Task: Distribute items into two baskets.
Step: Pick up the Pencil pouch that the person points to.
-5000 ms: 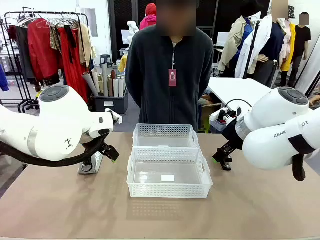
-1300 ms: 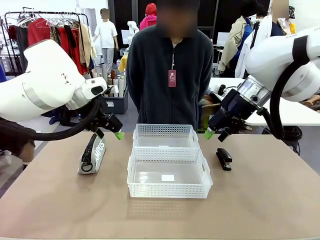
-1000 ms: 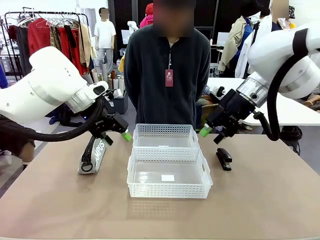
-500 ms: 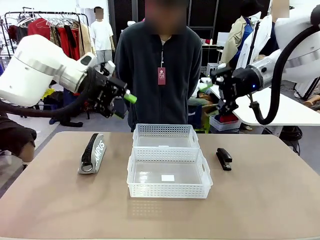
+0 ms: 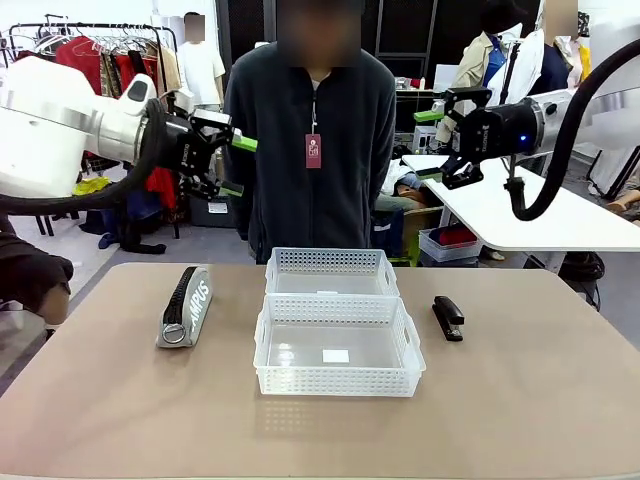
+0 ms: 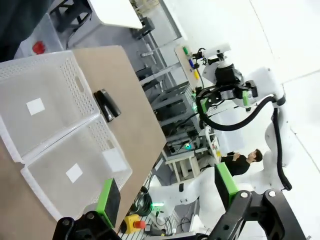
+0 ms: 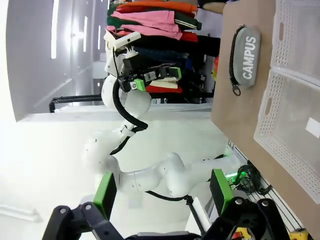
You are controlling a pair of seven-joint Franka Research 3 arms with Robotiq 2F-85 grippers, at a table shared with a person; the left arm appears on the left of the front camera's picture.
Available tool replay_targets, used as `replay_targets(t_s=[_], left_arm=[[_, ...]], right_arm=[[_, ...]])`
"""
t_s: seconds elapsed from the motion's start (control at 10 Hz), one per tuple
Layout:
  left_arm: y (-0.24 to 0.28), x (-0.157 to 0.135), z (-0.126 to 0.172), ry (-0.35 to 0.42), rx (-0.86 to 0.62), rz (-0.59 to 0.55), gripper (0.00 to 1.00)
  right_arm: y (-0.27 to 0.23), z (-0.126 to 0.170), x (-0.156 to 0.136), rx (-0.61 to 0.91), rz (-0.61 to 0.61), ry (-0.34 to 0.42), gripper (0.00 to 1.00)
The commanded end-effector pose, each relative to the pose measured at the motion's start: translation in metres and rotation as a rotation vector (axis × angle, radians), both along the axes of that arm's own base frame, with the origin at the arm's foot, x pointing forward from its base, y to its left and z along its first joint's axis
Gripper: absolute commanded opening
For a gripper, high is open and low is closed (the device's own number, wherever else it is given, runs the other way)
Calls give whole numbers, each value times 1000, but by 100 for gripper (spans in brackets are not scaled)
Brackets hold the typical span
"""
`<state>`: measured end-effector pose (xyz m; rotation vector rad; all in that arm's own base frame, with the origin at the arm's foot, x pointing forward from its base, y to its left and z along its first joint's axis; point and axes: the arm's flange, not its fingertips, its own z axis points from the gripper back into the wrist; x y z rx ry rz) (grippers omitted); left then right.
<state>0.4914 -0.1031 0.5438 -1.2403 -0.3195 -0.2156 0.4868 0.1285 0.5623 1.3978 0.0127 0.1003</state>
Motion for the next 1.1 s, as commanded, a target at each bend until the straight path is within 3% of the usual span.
replay_targets(t_s=[0.0,0.3,1.0], left_arm=[[12,5,-2,-17,-90,-2,100],[28,7,-1,-7,-189,0,100],[33,5,3,-24,-212,-31,100]], right_arm=[[-16,-4,28,25,12,32,100],[-45,-7,50,65,32,44,100],[-59,-9,54,93,2,-11,100]])
